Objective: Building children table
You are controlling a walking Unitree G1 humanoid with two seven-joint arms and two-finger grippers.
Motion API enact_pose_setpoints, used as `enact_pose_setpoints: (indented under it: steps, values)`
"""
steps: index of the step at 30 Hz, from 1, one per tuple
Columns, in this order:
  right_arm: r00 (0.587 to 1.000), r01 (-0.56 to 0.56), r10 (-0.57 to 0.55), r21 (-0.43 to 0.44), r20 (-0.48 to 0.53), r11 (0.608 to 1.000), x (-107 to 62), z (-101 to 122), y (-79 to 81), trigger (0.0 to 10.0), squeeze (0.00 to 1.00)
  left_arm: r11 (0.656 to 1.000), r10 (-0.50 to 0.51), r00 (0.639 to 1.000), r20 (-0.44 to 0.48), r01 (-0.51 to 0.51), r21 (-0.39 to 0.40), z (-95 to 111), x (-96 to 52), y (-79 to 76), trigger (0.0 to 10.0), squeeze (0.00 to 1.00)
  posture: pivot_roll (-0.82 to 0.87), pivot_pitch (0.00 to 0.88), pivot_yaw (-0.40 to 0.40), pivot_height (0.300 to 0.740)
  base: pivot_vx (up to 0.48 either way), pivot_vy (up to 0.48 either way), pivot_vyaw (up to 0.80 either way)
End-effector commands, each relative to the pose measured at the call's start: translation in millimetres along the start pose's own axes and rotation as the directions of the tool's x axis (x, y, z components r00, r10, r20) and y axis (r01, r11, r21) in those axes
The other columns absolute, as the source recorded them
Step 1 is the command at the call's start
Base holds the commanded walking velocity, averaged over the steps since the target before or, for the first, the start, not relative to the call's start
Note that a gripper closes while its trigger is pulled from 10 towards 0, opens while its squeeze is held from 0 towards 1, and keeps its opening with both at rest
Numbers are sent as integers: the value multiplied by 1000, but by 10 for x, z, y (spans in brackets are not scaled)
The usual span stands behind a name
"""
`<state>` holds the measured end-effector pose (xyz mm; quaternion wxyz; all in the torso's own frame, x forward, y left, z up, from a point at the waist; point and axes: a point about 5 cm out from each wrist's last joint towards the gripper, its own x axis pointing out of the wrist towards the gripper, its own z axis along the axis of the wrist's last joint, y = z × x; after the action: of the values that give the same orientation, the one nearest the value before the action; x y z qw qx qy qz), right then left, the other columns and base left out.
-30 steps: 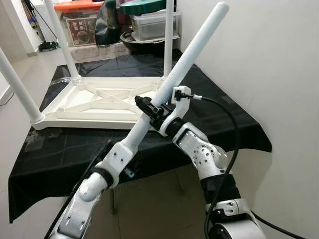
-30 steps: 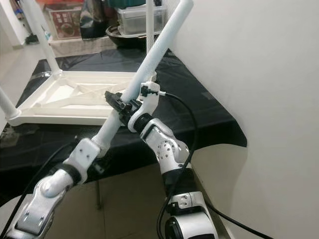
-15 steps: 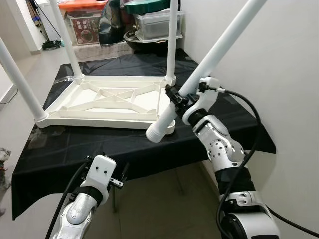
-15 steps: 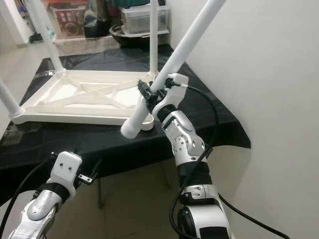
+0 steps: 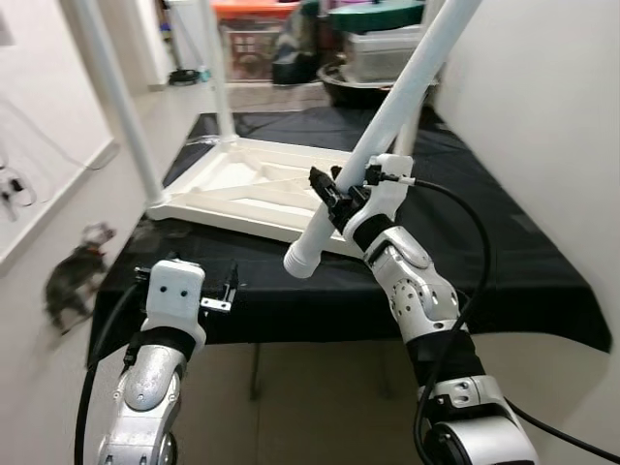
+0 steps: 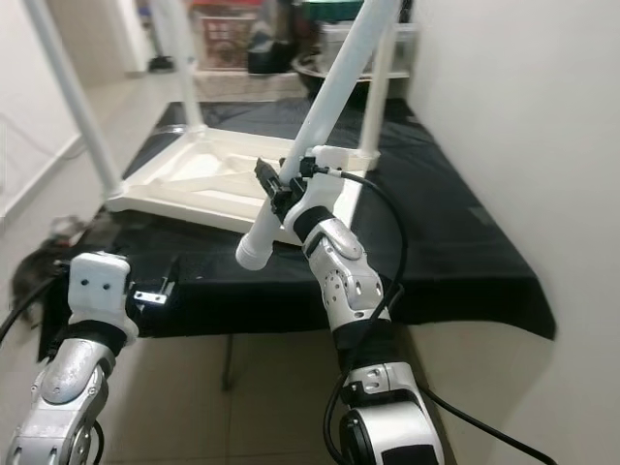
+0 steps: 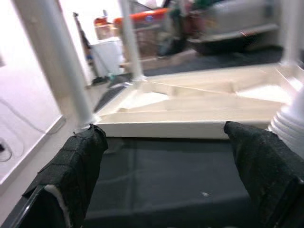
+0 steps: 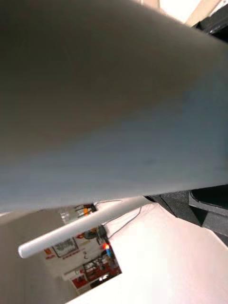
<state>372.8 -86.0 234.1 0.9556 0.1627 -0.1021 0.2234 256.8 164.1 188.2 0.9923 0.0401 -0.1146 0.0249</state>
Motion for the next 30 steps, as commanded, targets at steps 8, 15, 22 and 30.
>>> enact_pose_setpoints:
  steps: [8,15,22,30]
  values:
    - [999,28,-28,-2,20,1000,51,38,2,10000,0,998,57,998,30,-56,-17,119,65,105,10000,0,-33,7,-4,734,384,-283,0]
    - [1000,29,-28,-8,13,1000,48,-4,15,10000,0,997,73,997,-5,-73,-10,54,50,140,10000,0,-35,4,-5,734,387,-280,0]
    - [1000,19,-19,-11,15,1000,64,8,6,10000,0,992,115,993,-18,-116,-47,43,61,196,10000,0,-37,0,-3,734,106,-86,0]
    - [994,-110,110,-6,14,994,94,50,66,10000,0,994,89,995,-35,-91,-59,11,34,152,10000,0,-36,0,-2,734,0,0,0]
